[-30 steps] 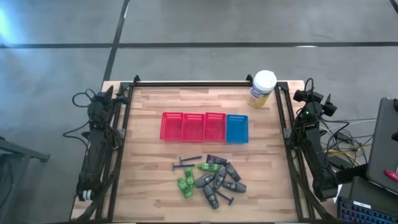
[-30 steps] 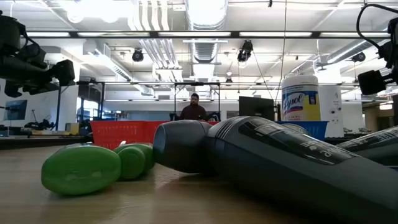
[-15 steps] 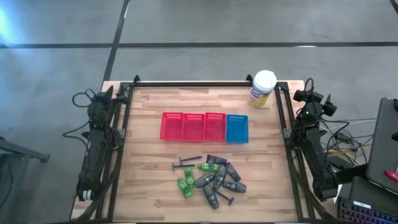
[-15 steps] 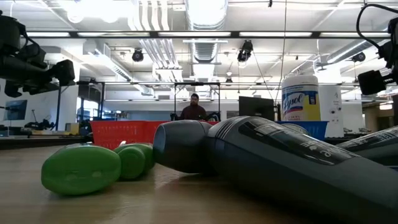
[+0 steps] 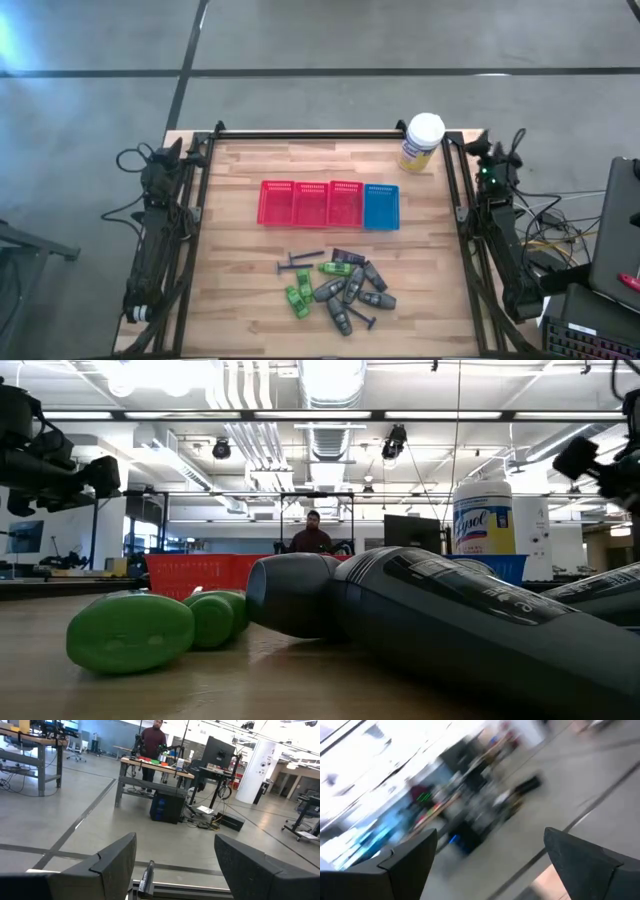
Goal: Pick & Place Travel size toiletries
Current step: Put the dark blue shave cream into the blue bin
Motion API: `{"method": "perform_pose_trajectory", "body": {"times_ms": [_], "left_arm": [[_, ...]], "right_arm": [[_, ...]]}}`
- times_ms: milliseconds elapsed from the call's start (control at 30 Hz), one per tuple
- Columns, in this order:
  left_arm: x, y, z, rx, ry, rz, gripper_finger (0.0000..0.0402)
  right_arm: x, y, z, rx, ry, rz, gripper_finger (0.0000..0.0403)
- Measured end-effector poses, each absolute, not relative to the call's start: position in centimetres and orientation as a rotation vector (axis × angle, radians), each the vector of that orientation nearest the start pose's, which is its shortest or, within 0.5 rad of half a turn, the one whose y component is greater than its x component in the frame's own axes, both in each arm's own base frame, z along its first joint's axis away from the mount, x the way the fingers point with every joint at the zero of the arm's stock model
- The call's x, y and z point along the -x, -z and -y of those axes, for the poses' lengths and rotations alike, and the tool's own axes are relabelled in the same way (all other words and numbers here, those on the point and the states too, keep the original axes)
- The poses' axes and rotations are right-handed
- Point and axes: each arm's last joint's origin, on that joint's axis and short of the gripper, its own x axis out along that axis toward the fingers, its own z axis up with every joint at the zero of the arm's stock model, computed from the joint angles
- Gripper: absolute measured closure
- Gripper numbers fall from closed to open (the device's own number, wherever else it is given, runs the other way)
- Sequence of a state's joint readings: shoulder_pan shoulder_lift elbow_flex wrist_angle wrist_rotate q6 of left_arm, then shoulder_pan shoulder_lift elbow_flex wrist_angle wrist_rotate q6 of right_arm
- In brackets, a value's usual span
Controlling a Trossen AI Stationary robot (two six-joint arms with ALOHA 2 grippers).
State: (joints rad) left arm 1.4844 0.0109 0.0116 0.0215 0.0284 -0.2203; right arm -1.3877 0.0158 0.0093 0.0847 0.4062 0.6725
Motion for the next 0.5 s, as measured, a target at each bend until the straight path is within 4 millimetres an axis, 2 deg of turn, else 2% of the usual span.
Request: {"method": "perform_pose_trajectory", "body": {"times_ms": [100, 167, 367, 500], "left_arm": [[-0.9, -16.9, -9.7, 0.163, -1.447, 0.178, 0.0129], [-0.9, -16.9, -9.7, 0.163, -1.447, 0.178, 0.0129], [-0.9, -16.9, -9.7, 0.163, -1.447, 0.178, 0.0129], [-0.9, -16.9, -9.7, 0.163, -1.447, 0.178, 0.0129]], "right_arm": [[-1.3, -17.1, 9.7, -0.553, 1.448, 0.613, 0.0039], [-2.0, -17.2, 9.6, -0.651, 1.205, 0.57, 0.0039], [-3.4, -19.0, 8.4, -0.598, 0.602, 0.441, 0.0039], [-3.8, -19.9, 7.7, -0.641, 0.422, 0.459, 0.0039]]}}
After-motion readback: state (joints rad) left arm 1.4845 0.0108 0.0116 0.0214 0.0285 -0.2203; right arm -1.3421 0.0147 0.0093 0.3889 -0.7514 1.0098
